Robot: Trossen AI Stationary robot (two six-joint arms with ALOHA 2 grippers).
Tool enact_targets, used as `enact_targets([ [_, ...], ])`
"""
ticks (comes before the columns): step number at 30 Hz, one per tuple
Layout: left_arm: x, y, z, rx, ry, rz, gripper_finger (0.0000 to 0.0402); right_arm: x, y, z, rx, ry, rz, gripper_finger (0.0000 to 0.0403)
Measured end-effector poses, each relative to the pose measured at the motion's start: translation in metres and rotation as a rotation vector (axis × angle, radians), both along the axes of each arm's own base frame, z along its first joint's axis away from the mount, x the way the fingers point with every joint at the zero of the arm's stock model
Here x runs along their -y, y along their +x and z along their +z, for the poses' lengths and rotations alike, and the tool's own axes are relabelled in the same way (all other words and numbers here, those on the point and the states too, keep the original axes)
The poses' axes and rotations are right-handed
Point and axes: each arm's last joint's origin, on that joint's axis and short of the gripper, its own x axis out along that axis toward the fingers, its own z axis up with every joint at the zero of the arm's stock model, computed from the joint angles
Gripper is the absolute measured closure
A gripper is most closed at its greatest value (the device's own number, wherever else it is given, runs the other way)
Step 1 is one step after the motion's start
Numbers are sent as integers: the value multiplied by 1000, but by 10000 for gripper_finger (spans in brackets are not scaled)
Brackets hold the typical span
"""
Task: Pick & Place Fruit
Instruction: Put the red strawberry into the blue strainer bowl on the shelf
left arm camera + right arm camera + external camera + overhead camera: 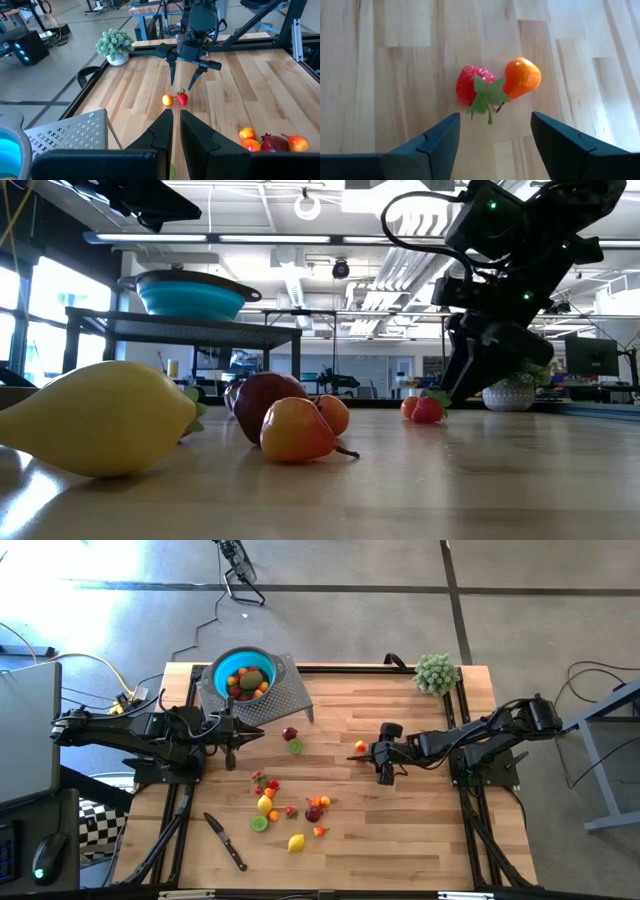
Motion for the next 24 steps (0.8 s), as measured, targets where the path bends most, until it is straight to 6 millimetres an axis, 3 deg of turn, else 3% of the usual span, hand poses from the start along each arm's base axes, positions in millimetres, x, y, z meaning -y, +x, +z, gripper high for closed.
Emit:
enact_targets([
  [11, 0, 0, -1, -8, 0, 0, 373, 1, 7, 6, 101, -45, -34, 167],
  [24, 0, 0, -1, -8, 0, 0, 373, -1, 2, 1, 26, 45, 2, 167],
])
